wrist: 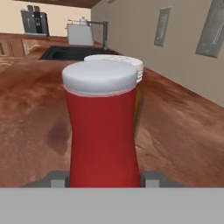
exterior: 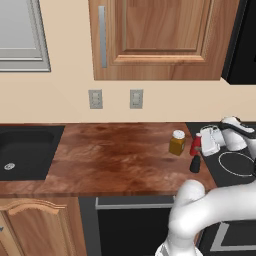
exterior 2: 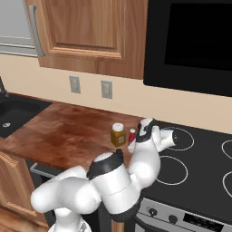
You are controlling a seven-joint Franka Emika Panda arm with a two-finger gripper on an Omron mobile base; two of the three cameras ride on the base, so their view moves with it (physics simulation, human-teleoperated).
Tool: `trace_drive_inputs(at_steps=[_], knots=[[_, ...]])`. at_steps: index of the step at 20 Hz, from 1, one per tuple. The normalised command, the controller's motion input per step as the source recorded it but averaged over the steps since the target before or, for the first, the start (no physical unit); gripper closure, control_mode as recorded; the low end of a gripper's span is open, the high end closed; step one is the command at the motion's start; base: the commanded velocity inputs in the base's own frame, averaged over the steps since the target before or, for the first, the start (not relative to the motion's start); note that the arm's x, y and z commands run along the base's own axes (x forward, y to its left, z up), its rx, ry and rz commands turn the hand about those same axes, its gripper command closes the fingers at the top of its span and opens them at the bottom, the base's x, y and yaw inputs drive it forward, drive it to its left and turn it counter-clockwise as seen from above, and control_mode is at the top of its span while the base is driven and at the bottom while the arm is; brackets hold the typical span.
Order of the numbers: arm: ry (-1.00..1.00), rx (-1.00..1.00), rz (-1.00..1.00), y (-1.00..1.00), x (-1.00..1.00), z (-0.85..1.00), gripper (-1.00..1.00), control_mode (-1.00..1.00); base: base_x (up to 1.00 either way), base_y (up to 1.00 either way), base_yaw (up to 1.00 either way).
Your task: Collect the turmeric, ketchup, and shaker from the cabinet and place them next to the stove.
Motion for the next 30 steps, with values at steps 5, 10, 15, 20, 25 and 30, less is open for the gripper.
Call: trace_drive_inputs(at_steps=[5, 10, 15, 20, 25, 30], knots=[[0.00, 0.00, 0.04, 0.00, 0.01, -0.20, 1.00, -1.00, 0.00, 0.00, 0.00], [0.00, 0.00, 0.02, 0.00, 0.00, -0.19, 1.00, -1.00, 0.00, 0.00, 0.00], [0.00, 0.00, 0.00, 0.04, 0.00, -0.22, -1.00, -1.00, 0.00, 0.00, 0.00], [0.00, 0.00, 0.00, 0.03, 0.00, -0.23, -1.00, -1.00, 0.00, 0.00, 0.00], [-0.01, 0.00, 0.00, 0.00, -0.01, -0.02, -1.00, -1.00, 0.00, 0.00, 0.00], [-0.02, 0.00, 0.00, -0.07, -0.13, 0.05, -1.00, -1.00, 0.00, 0.00, 0.00]])
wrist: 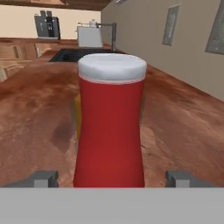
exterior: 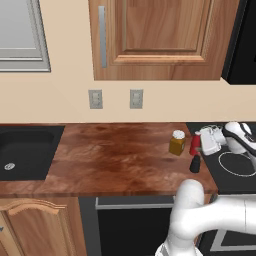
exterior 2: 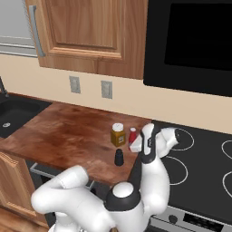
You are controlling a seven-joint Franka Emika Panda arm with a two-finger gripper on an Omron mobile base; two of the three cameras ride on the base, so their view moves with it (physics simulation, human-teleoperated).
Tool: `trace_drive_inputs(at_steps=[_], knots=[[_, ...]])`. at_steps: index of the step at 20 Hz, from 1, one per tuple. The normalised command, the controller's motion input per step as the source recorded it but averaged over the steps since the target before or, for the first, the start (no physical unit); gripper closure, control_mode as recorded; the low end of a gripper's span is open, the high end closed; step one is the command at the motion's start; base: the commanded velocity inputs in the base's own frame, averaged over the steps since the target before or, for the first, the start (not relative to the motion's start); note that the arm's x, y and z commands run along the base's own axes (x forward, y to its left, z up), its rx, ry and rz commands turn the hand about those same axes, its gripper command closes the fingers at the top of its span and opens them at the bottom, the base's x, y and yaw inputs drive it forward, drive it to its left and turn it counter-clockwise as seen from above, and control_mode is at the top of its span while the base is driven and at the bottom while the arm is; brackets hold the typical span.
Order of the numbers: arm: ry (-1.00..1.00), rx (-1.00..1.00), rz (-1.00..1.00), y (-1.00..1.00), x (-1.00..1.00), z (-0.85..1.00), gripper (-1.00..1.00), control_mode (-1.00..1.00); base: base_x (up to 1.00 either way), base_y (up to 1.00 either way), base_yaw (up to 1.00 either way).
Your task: Collect the turmeric, ketchup, and shaker from the cabinet and place them next to the stove.
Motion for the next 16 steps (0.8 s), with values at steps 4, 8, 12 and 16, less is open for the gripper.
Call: trace_drive_inputs(at_steps=[4, 8, 12, 16], knots=[[-0.07, 0.00, 0.00, -0.17, -0.19, 0.29, -1.00, -1.00, 0.00, 0.00, 0.00], [-0.10, 0.00, 0.00, -0.17, -0.21, 0.47, -1.00, -1.00, 0.00, 0.00, 0.00], [-0.11, 0.00, 0.00, -0.13, -0.24, 0.52, -1.00, -1.00, 0.00, 0.00, 0.00], [-0.12, 0.00, -0.01, -0.08, -0.38, 0.48, -1.00, -1.00, 0.00, 0.00, 0.00]])
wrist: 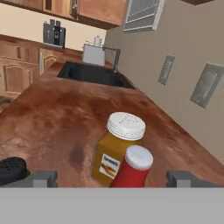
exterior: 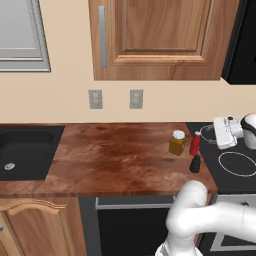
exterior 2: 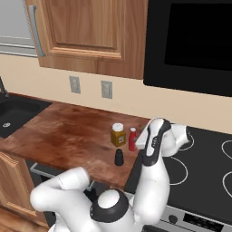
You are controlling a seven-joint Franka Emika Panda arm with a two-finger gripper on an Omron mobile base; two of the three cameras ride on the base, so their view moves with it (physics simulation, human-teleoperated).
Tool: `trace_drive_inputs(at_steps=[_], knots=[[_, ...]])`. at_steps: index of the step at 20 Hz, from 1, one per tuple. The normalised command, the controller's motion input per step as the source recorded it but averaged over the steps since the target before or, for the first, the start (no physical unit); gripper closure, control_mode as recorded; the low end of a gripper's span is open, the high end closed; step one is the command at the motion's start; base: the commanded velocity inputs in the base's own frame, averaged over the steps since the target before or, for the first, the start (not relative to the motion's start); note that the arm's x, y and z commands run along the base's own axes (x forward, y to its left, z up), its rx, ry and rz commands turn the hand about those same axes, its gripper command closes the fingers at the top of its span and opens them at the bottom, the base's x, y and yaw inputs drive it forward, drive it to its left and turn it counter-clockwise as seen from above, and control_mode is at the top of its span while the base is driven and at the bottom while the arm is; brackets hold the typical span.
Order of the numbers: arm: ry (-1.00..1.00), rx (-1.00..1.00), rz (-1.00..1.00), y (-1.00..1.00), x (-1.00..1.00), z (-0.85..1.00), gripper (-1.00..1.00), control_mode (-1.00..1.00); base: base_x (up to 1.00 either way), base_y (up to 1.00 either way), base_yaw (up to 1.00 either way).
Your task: Collect the turmeric, ketchup, and shaker from the cabinet and place them next to the stove.
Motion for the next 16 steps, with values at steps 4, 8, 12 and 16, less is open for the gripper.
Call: trace_drive_inputs(at_steps=[4, 8, 12, 16], knots=[[-0.11, 0.00, -0.05, 0.00, -0.62, 0.45, -1.00, -1.00, 0.00, 0.00, 0.00], [-0.08, 0.00, -0.06, 0.00, -0.80, 0.47, -1.00, -1.00, 0.00, 0.00, 0.00], [-0.07, 0.00, -0.06, 0.01, -0.82, 0.44, -1.00, -1.00, 0.00, 0.00, 0.00], [-0.02, -0.01, -0.07, 0.28, -0.77, 0.38, -1.00, -1.00, 0.00, 0.00, 0.00]])
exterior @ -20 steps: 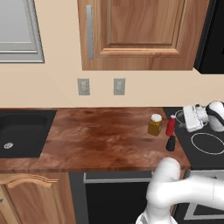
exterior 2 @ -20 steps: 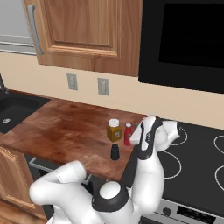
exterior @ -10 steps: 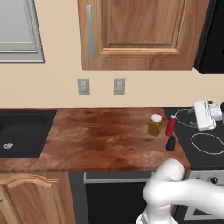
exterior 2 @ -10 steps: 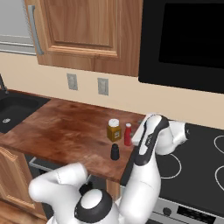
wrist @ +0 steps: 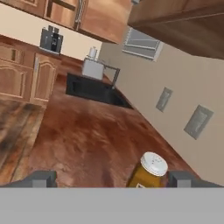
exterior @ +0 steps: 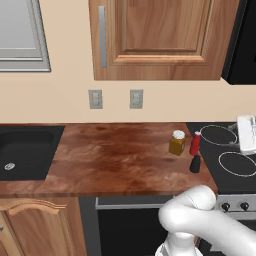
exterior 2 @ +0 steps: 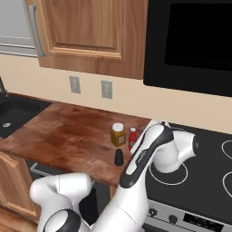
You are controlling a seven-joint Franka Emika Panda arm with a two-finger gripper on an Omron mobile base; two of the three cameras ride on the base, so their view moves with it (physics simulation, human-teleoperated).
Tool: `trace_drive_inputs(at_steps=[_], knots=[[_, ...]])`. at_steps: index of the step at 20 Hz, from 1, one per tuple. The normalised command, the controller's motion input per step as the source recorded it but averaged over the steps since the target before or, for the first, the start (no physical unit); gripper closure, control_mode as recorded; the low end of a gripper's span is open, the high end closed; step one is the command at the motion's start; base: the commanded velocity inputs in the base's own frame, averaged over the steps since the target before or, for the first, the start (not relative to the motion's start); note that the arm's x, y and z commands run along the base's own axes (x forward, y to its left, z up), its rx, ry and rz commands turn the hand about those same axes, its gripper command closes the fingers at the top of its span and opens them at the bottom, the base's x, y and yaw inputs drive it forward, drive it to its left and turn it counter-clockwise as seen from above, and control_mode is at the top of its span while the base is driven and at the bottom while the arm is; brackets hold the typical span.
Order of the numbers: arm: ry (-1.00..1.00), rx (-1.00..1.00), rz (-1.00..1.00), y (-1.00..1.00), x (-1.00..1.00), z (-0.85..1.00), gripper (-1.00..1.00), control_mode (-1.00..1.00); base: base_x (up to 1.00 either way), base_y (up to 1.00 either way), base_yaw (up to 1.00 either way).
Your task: Collect the turmeric, ketchup, and shaker from the cabinet and place them next to the stove.
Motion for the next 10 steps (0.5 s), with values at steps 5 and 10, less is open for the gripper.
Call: trace_drive_inputs(at_steps=[5, 10], knots=[[0.00, -0.07, -0.07, 0.59, -0.59, 0.32, -1.00, -1.00, 0.00, 0.00, 0.00], [0.01, -0.13, -0.06, 0.87, -0.44, 0.15, -1.00, -1.00, 0.00, 0.00, 0.00]])
